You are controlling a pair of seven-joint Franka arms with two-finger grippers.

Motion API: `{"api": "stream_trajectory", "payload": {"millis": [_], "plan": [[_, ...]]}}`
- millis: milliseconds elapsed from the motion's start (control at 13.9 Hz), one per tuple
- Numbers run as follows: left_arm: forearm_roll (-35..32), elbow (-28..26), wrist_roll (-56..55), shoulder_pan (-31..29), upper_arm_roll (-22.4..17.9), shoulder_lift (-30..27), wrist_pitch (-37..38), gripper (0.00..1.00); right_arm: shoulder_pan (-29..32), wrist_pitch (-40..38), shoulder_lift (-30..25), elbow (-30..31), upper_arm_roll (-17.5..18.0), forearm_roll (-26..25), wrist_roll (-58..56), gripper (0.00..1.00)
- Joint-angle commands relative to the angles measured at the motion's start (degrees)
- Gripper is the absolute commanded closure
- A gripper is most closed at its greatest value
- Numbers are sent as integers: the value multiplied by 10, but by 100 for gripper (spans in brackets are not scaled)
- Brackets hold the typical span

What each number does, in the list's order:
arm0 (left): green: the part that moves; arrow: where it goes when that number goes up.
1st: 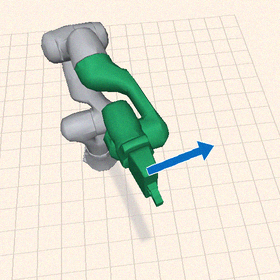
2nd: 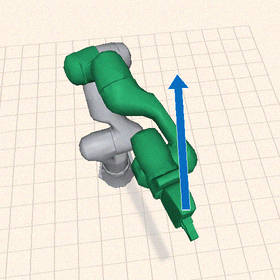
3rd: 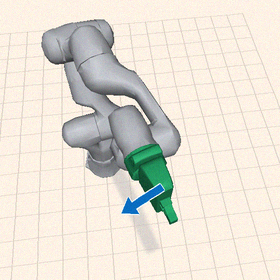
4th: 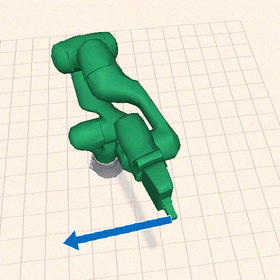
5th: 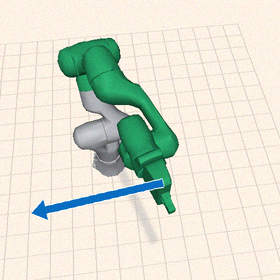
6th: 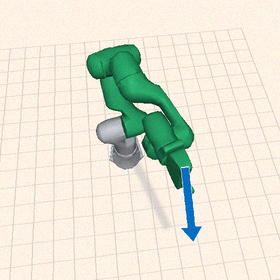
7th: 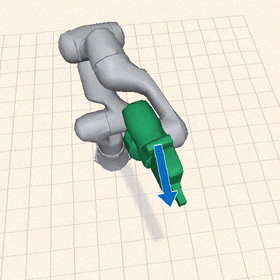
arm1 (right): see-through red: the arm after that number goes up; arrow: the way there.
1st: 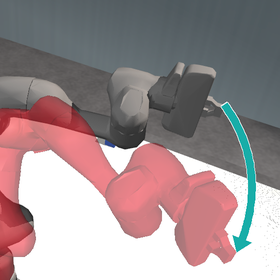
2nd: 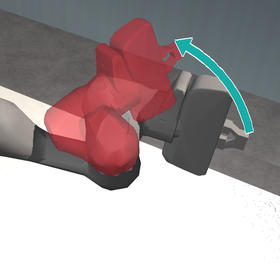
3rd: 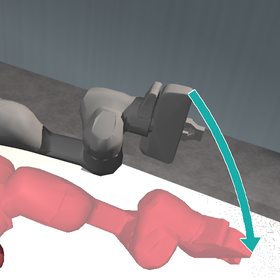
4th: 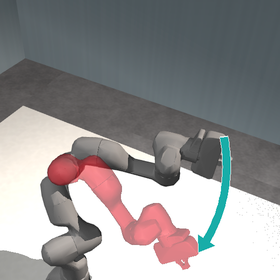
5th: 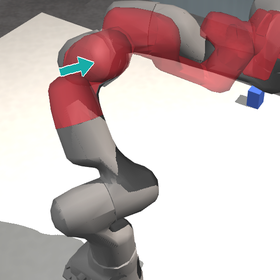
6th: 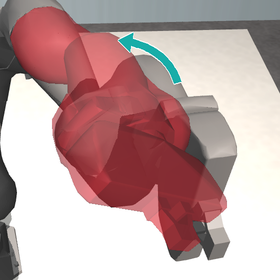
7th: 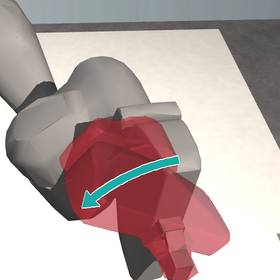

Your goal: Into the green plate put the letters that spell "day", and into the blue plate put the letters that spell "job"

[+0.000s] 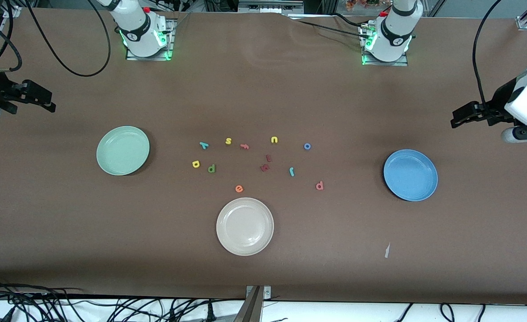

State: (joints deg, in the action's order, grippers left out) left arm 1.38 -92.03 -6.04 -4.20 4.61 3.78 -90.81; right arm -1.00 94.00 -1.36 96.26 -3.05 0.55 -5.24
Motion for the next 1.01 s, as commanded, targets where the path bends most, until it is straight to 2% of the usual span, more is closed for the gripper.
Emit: {"api": "stream_trajectory", "payload": {"millis": [0, 934], "plan": [[-16, -1, 12, 0, 2, 1, -2, 0, 0, -11, 1, -12, 2, -7, -3, 0], [-16, -2, 12, 1, 1, 2, -2, 0, 0, -12, 1, -12, 1, -5, -9, 0]]}}
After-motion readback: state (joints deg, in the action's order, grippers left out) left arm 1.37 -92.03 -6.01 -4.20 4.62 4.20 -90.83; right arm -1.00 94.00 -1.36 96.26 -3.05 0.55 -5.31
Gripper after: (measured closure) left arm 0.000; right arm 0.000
